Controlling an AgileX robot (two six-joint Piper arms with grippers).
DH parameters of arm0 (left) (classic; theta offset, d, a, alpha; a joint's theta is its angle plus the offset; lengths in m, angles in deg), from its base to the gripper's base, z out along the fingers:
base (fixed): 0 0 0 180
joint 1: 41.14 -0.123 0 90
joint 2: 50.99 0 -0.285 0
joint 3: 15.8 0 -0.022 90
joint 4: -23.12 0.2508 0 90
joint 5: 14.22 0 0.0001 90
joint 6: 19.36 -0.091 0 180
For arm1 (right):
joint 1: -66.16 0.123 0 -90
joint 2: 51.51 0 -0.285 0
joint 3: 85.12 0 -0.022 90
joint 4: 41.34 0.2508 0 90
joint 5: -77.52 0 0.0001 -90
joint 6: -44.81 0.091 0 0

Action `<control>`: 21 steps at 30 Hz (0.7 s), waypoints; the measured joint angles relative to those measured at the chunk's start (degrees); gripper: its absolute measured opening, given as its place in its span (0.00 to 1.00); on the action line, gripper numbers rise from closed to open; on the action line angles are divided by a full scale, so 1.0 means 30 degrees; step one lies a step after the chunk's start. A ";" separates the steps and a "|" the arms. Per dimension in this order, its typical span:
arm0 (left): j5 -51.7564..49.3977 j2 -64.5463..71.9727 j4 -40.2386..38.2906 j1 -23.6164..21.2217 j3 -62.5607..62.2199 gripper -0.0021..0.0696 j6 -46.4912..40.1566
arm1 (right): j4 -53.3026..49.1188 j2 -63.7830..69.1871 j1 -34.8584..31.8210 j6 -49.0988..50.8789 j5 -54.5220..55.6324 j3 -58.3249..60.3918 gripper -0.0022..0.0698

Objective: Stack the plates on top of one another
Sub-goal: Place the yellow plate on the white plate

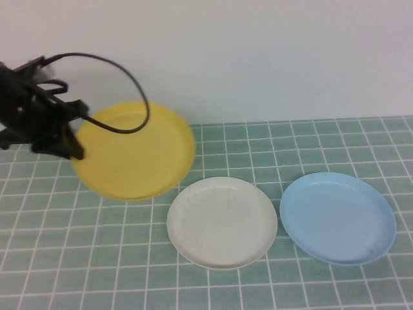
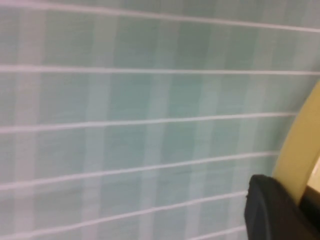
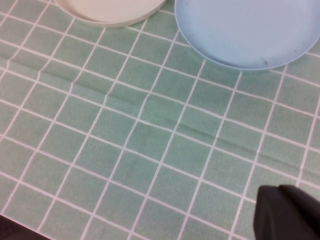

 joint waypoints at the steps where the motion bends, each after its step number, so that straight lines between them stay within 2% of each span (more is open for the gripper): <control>1: 0.0000 0.0009 -0.0731 0.0356 0.0000 0.03 -0.0575 | 0.0000 0.0000 0.0000 0.0000 0.0000 0.0000 0.03; 4: 0.0042 0.0126 -0.1078 0.2074 0.0043 0.03 -0.1326 | 0.0000 0.0000 0.0000 0.0000 0.0000 0.0000 0.03; 9: 0.1715 0.0569 0.2102 0.5660 0.0072 0.03 -0.0416 | 0.0000 0.0000 0.0000 0.0000 0.0000 0.0000 0.03; 12: 0.2816 0.0976 0.3692 0.7103 0.0072 0.03 0.0200 | 0.0030 0.0000 0.0000 0.0000 0.0000 0.0000 0.03; 15: 0.3254 0.1527 0.4024 0.7613 0.0072 0.03 0.0386 | 0.0091 0.0000 0.0000 0.0000 -0.0245 0.0000 0.03; 21: 0.3734 0.2857 0.4042 0.7666 0.0072 0.04 0.0416 | 0.0342 0.0000 0.0000 0.0000 -0.0551 0.0000 0.03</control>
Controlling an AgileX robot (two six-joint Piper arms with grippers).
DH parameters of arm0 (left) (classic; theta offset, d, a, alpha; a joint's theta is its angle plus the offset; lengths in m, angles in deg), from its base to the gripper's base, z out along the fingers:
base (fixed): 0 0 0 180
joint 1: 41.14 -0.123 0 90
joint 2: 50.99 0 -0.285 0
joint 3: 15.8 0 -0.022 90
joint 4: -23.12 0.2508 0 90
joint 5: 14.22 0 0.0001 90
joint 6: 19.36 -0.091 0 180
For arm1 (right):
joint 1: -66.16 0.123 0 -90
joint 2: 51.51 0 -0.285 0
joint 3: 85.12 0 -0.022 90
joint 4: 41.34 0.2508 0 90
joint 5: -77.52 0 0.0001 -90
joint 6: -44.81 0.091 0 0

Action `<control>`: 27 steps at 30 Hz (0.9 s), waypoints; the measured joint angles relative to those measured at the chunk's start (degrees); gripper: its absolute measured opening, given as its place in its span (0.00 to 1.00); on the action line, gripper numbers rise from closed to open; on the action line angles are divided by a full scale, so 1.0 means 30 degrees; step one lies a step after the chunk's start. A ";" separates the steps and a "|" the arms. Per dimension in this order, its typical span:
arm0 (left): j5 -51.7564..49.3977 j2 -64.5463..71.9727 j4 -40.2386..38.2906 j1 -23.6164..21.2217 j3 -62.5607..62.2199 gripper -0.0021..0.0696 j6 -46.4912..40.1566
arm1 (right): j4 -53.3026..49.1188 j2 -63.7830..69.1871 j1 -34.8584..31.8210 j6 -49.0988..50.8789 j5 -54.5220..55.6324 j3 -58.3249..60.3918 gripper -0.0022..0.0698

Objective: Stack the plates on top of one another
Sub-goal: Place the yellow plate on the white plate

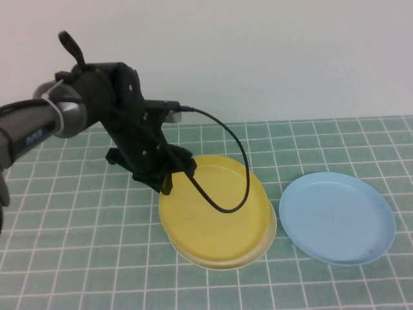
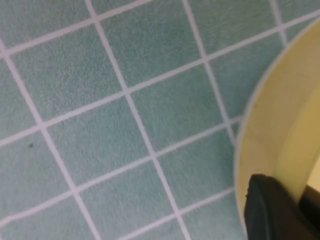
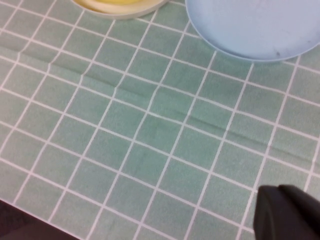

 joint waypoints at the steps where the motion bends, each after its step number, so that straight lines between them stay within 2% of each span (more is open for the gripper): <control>1: 0.0038 0.0234 0.0050 0.0000 0.0000 0.03 0.0013 | 0.0000 0.0000 0.0000 0.0000 0.0000 0.0000 0.03; 9: 0.0310 0.0927 -0.0063 0.0029 0.0000 0.03 -0.0030 | 0.0047 0.0000 0.0000 0.0000 0.0439 0.0000 0.03; 12: 0.0275 0.1097 -0.0744 0.0029 0.0000 0.08 -0.0984 | 0.0047 0.0000 0.0000 0.0000 0.0539 0.0000 0.03; 13: 0.0239 0.1109 -0.0881 0.0029 0.0000 0.05 -0.1148 | 0.0047 0.0000 0.0000 0.0000 0.0539 0.0000 0.03; 14: 0.0207 0.1210 -0.1055 0.0029 0.0000 0.14 -0.1182 | 0.0047 0.0000 0.0000 0.0000 0.0539 0.0000 0.03; 15: 0.0207 0.1260 -0.1095 0.0029 0.0000 0.18 -0.1193 | 0.0047 0.0000 0.0000 0.0000 0.0539 0.0000 0.03; 21: 0.0161 0.1251 -0.0570 0.0029 0.0000 0.30 -0.0876 | 0.0047 0.0000 0.0000 0.0000 0.0656 0.0000 0.03; 27: -0.0474 0.0794 0.0422 0.0029 0.0000 0.29 -0.0306 | -0.0870 0.0387 0.0000 0.1192 0.1170 0.0000 0.04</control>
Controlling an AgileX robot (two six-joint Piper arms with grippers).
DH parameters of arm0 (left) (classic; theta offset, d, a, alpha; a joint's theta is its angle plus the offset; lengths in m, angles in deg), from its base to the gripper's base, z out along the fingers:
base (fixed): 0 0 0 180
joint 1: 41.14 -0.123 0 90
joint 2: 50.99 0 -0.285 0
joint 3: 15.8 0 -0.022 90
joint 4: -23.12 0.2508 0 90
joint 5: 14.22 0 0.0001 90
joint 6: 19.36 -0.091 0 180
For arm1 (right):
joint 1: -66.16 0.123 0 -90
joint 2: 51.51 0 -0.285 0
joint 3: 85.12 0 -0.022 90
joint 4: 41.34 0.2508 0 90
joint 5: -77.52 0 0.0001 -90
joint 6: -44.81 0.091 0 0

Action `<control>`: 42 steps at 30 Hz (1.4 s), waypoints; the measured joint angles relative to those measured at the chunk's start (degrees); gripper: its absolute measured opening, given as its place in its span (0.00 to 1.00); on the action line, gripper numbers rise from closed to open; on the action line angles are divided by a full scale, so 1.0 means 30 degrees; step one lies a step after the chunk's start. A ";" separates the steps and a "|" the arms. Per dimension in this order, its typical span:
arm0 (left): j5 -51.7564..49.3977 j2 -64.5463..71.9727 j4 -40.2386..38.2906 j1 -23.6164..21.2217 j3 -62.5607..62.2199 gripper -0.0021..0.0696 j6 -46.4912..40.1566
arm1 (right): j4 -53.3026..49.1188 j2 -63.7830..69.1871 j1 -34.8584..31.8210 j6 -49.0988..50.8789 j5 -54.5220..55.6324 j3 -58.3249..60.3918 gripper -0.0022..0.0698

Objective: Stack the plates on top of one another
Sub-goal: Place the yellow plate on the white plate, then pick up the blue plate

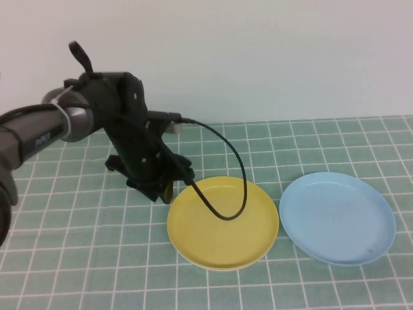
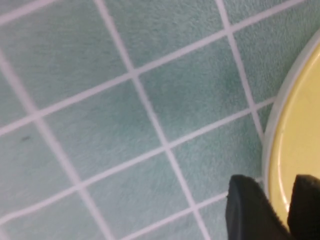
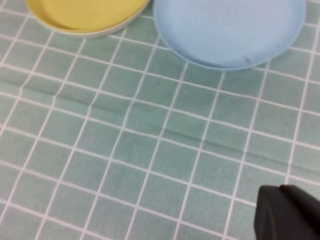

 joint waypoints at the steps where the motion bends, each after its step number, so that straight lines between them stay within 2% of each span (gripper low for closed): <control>1: -0.0044 -0.0224 0.0222 0.0000 -0.0084 0.25 0.0302 | -0.0199 0.0270 0.0000 0.0504 0.0190 0.0000 0.04; 2: -0.0092 -0.0508 0.0570 0.0000 -0.0255 0.27 0.0527 | -0.0371 0.0631 0.0000 0.0893 0.0461 0.0000 0.05; 3: -0.0149 -0.0837 0.0878 0.0000 -0.0487 0.17 0.0883 | -0.0456 0.1080 0.0000 0.1172 0.0658 -0.0033 0.05; 6: -0.0293 -0.2255 0.1614 -0.0036 -0.1181 0.03 0.1228 | -0.0521 0.2775 0.0000 0.1605 0.1924 -0.0030 0.05; 9: -0.0368 -0.4216 0.1642 -0.0036 -0.1354 0.03 0.1253 | -0.0521 0.4890 0.0000 0.1024 0.3776 -0.0030 0.07; 10: -0.0409 -0.4856 0.1642 -0.0036 -0.1354 0.05 0.1297 | -0.0521 0.5694 0.0000 0.0618 0.4418 -0.0030 0.11; 13: -0.0657 -0.7332 0.1373 -0.0036 -0.1181 0.03 0.1464 | -0.0247 0.8101 0.0000 -0.0263 0.6537 -0.0030 0.29; 15: -0.0616 -1.0341 0.0252 0.0267 -0.0434 0.03 0.1548 | 0.0269 1.0023 0.0000 -0.0639 0.8324 -0.0030 0.40; 16: -0.0448 -1.0059 -0.0228 0.0176 0.0031 0.03 0.1514 | 0.0685 1.1089 0.0000 -0.0874 0.9457 -0.0030 0.45; 19: 0.1018 -1.3079 -0.0764 0.0893 0.2178 0.03 0.1512 | 0.2045 1.4310 0.0000 -0.1595 1.2426 -0.0306 0.50; 24: 0.3466 -1.7650 -0.0302 0.1630 0.6186 0.03 0.2609 | 0.2988 1.9648 0.0000 -0.2043 1.3630 -0.1845 0.53; 29: 0.3689 -2.0653 0.1621 0.1630 0.8486 0.03 0.4463 | 0.3235 2.2962 0.0000 -0.2384 1.3357 -0.3610 0.53; 32: 0.3101 -2.1413 0.2588 0.1630 0.9142 0.03 0.5274 | 0.3315 2.4032 0.0000 -0.2513 1.3179 -0.4688 0.53; 42: 0.2660 -2.1667 0.2809 0.1630 0.9449 0.03 0.5671 | 0.3369 2.7234 0.0000 -0.2569 0.9970 -0.8668 0.53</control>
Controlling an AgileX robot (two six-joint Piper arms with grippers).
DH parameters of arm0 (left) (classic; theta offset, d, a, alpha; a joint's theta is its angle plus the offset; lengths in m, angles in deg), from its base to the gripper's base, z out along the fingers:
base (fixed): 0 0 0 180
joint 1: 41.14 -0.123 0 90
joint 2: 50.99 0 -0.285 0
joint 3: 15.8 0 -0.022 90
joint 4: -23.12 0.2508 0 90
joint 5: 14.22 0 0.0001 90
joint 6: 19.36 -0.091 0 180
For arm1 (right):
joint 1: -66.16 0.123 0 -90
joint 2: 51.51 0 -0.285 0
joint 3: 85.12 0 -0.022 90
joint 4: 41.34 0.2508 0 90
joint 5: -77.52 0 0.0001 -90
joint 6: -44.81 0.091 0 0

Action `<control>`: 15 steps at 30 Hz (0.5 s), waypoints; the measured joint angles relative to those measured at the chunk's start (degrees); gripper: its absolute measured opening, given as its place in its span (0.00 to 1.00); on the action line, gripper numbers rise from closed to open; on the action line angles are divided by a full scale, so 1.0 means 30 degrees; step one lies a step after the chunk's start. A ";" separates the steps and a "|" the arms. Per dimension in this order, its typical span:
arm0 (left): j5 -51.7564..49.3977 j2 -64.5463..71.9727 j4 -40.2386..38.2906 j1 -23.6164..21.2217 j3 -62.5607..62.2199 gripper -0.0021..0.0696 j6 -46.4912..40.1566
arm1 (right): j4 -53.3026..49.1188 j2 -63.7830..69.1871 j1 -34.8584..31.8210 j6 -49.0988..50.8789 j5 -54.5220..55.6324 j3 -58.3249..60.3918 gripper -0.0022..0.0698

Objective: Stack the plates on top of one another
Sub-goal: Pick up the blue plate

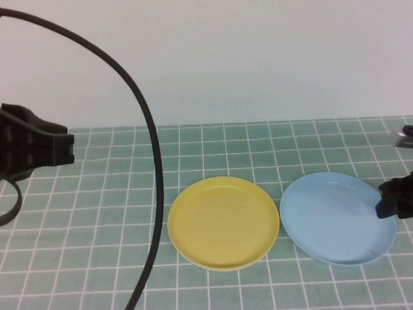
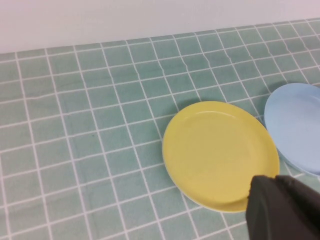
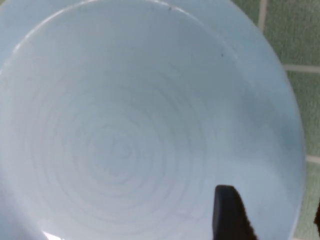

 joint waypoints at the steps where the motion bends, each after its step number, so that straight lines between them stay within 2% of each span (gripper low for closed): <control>1: 0.0000 0.0000 0.0126 0.0000 0.0000 0.03 0.0000 | 0.0000 0.0208 0.0000 0.0000 -0.0085 -0.0183 0.53; 9: 0.0000 0.0000 0.0660 0.0000 0.0000 0.03 0.0000 | -0.0613 0.0973 0.0000 0.0118 -0.0317 -0.0845 0.51; 15: 0.0401 0.0000 0.0741 0.0000 0.0000 0.03 0.0000 | -0.0836 0.1484 0.0108 0.0118 -0.0358 -0.0845 0.36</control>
